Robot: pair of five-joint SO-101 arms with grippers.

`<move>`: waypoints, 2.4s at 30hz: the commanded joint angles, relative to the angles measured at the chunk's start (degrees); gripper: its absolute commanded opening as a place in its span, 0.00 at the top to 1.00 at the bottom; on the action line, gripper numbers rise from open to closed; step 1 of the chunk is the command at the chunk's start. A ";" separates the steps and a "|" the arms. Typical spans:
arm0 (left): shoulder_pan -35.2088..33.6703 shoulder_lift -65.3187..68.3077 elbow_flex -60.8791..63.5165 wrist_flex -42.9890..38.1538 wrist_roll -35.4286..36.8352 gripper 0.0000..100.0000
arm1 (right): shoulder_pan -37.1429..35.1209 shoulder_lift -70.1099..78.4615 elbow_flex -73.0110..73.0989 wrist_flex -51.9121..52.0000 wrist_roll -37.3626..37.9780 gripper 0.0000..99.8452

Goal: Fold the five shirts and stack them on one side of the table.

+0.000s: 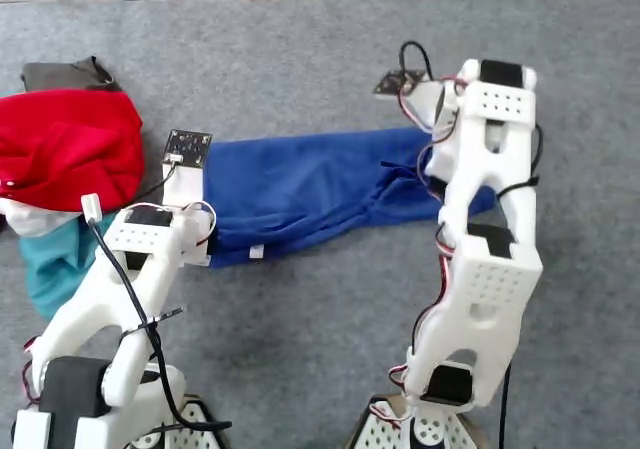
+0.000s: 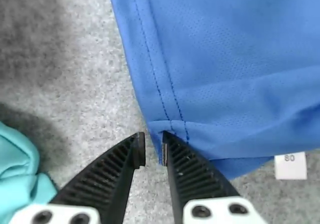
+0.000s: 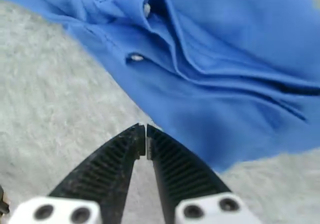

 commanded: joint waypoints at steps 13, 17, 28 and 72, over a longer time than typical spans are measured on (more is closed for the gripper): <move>-0.31 -0.18 -1.89 -0.53 0.18 0.92 | -7.65 -3.82 4.26 -18.99 -0.70 0.98; -0.31 -0.18 -1.89 -0.53 0.18 0.92 | -7.82 -2.95 3.21 -19.69 -0.70 0.98; -0.31 -0.18 -1.89 -0.53 0.18 0.92 | -8.35 7.34 -4.09 -21.80 -9.67 0.98; -0.84 1.58 -51.30 46.51 1.05 0.91 | 8.97 16.04 -65.89 5.45 -35.78 0.98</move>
